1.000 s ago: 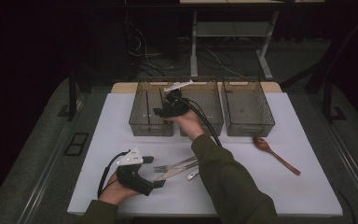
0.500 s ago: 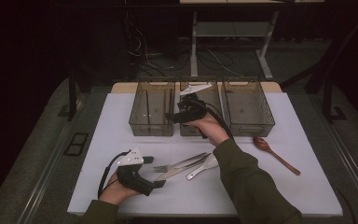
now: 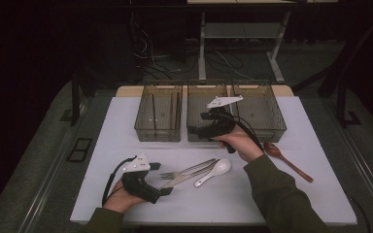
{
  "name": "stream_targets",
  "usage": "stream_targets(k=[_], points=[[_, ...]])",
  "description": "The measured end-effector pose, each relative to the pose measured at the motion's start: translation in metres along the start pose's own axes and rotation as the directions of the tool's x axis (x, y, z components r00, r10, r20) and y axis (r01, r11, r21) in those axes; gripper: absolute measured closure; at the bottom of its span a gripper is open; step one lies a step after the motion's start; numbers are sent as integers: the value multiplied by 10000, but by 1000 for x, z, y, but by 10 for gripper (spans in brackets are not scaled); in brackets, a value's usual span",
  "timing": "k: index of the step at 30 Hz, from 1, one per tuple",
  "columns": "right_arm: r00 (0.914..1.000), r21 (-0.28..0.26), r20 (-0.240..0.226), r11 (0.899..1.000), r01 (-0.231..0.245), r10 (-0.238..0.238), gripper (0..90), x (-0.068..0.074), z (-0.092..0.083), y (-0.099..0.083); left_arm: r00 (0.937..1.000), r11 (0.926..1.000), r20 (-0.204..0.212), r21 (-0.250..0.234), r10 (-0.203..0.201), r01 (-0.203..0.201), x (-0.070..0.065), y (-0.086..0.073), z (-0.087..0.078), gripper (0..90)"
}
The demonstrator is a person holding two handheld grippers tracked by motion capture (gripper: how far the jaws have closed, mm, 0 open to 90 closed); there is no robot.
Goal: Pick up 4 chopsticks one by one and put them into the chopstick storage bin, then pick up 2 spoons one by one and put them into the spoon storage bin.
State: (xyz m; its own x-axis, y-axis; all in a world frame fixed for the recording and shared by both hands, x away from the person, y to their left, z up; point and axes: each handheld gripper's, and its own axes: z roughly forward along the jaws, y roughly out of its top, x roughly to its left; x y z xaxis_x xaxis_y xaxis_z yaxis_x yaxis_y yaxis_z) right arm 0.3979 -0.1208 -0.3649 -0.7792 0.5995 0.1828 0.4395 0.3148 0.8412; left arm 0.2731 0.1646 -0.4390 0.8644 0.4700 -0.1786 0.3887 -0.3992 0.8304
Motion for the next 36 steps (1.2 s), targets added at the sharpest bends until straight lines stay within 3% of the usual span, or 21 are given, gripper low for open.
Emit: stream_targets(k=[13, 22, 36], points=[[9992, 55, 75, 9992, 404, -404, 170, 3, -41, -42, 10000, 10000, -41, -38, -2, 2, 0, 0, -1, 5], [9992, 13, 315, 9997, 242, -242, 170, 1, -62, -68, 10000, 10000, -54, -94, 27, -27, -1, 0, -2, 5], [9995, -114, 290, 9998, 152, -149, 170, 3, -91, -104, 9999, 9999, -101, -141, -43, 41, -1, 0, -4, 5]])
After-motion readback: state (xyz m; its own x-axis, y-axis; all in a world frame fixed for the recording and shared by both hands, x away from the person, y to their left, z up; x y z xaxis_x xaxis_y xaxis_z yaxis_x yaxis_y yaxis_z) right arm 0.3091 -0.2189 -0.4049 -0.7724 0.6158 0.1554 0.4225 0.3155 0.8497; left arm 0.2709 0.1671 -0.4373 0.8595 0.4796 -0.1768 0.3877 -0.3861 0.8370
